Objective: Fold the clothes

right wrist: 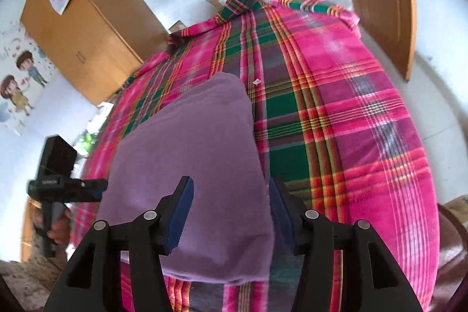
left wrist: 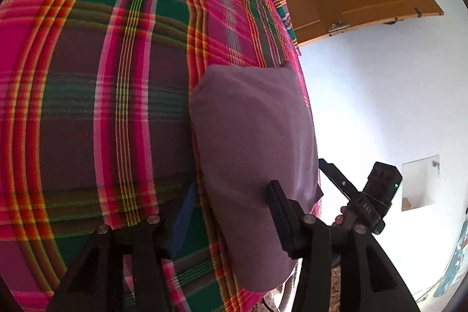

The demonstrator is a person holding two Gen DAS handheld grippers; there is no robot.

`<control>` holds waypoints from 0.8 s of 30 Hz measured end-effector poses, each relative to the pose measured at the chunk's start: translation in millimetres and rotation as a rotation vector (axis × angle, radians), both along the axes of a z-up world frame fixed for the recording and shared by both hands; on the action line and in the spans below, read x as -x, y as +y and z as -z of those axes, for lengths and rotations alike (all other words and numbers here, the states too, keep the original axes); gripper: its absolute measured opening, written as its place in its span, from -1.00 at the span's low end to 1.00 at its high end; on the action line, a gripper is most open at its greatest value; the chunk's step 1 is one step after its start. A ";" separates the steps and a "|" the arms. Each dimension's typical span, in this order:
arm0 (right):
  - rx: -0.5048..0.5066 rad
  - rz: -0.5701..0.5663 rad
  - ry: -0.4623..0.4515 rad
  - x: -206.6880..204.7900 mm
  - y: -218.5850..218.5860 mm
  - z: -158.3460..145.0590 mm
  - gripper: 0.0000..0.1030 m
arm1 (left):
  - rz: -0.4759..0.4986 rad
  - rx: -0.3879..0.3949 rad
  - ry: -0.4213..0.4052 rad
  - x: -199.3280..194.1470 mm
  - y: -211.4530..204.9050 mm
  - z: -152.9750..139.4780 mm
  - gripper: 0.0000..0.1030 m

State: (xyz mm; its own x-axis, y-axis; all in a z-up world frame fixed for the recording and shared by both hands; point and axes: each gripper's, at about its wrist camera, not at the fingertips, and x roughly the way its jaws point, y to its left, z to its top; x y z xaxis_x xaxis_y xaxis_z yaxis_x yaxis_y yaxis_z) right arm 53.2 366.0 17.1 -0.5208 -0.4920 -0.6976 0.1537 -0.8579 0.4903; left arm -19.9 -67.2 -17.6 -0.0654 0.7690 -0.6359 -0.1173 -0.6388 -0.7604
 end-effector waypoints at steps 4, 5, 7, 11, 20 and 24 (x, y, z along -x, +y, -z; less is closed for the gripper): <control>0.120 -0.053 -0.087 25.6 13.7 13.9 0.11 | -0.011 -0.034 -0.034 -3.7 -3.5 6.4 0.07; 0.151 -0.075 -0.103 31.2 15.8 16.4 0.16 | -0.013 -0.039 -0.036 -4.9 -3.1 6.8 0.07; 0.207 -0.113 -0.153 42.2 18.5 22.9 0.25 | -0.014 -0.050 -0.041 -10.0 -3.3 8.6 0.09; 0.273 -0.185 -0.243 60.9 21.4 34.0 0.27 | -0.003 -0.083 -0.059 -15.9 -3.6 11.4 0.15; 0.282 -0.312 -0.308 85.9 5.8 36.9 0.28 | 0.038 -0.156 -0.138 -25.8 -8.3 18.6 0.15; 0.329 -0.388 -0.325 95.6 -14.1 43.6 0.28 | 0.048 -0.160 -0.148 -28.9 -14.1 18.7 0.16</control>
